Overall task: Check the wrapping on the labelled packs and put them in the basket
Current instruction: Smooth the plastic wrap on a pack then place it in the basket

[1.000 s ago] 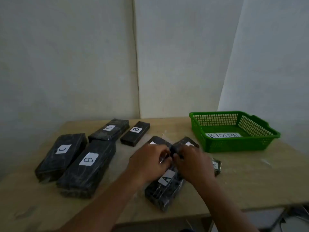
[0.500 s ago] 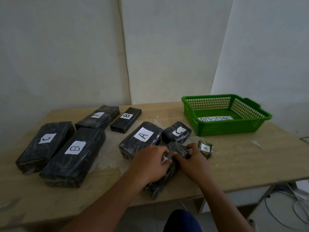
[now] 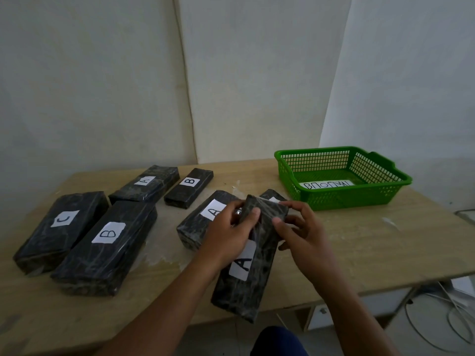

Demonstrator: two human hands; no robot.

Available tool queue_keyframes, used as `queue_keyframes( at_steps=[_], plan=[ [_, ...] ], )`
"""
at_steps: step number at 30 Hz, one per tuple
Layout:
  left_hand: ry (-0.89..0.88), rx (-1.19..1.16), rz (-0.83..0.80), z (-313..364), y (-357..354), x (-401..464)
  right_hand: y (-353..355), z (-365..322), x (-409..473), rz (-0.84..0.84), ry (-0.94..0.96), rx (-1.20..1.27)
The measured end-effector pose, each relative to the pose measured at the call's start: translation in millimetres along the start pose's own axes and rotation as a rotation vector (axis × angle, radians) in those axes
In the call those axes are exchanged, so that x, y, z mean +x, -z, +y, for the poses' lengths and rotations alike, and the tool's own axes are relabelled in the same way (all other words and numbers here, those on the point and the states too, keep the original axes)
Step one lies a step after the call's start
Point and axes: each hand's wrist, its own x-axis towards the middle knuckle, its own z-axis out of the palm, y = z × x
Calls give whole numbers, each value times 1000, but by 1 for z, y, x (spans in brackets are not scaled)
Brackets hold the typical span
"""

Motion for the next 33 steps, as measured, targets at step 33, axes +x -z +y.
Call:
queue_keyframes(
  at_steps=[33],
  plan=[
    [-49,-289,173,9,43,-30,-22,-33,-16,-213,38,-12]
  ],
)
